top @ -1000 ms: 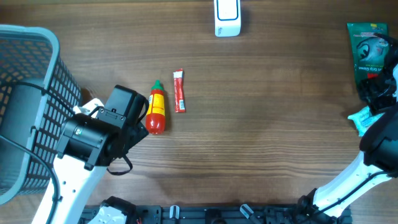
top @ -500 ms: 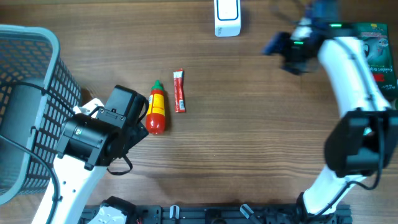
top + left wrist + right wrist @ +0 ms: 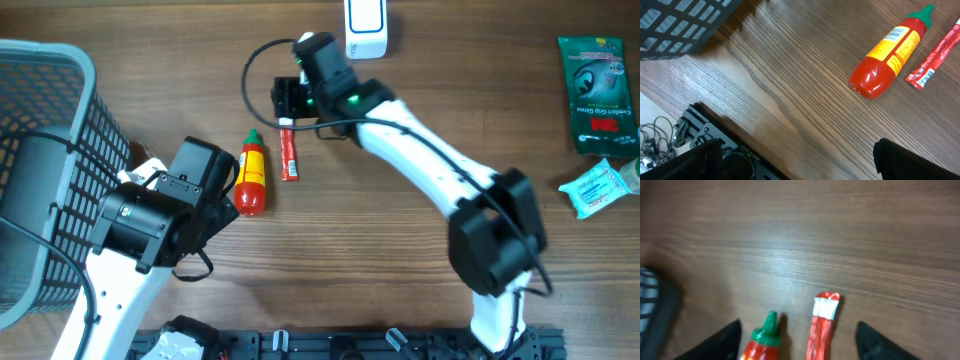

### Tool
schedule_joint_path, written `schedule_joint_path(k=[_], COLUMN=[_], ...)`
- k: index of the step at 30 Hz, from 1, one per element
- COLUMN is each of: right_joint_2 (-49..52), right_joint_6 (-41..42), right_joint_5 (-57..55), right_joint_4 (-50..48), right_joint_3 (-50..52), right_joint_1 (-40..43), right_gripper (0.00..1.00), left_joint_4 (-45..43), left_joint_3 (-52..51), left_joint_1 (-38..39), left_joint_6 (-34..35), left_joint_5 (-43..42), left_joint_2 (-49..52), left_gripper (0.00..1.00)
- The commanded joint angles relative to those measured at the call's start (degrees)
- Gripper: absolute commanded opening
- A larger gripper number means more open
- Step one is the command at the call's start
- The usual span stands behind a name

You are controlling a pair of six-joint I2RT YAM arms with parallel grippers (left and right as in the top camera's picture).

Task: Scan the item barcode
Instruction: 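Reach the right gripper to the red snack stick and grasp it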

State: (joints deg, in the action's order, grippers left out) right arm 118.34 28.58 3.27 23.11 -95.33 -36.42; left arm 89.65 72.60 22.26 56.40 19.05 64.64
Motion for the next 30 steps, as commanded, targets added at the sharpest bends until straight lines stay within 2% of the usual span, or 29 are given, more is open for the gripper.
schedule_joint_path(k=[1,16,21,23,25,30], right_joint_2=[6.12,15.39,17.49,18.29,18.32,17.92], right_joint_6=[-1.92,-5.22,-6.1,-6.03,-5.11,-2.27], right_joint_5=[3.56,9.33,9.73,9.62,6.34,1.66], right_joint_4=[-5.44,-7.85,-5.68,-4.98,-4.61,-2.56], right_joint_3=[0.2,0.2,0.2,0.2,0.2,-0.17], right_joint_1=[0.7,0.59,0.59,0.59,0.61,0.94], right_gripper=[0.68,0.66,0.49,0.31,0.05,0.05], left_joint_4=[0.0,0.0,-0.02,-0.02,-0.02,0.0], left_joint_3=[0.17,0.17,0.17,0.17,0.17,0.17], left_joint_1=[0.24,0.24,0.24,0.24,0.24,0.24], left_joint_6=[-0.5,-0.5,-0.5,-0.5,-0.5,-0.5], left_joint_5=[1.16,1.16,1.16,1.16,1.16,1.16], left_joint_2=[-0.46,-0.46,-0.46,-0.46,-0.46,-0.46], left_gripper=[1.0,1.0,1.0,1.0,1.0,1.0])
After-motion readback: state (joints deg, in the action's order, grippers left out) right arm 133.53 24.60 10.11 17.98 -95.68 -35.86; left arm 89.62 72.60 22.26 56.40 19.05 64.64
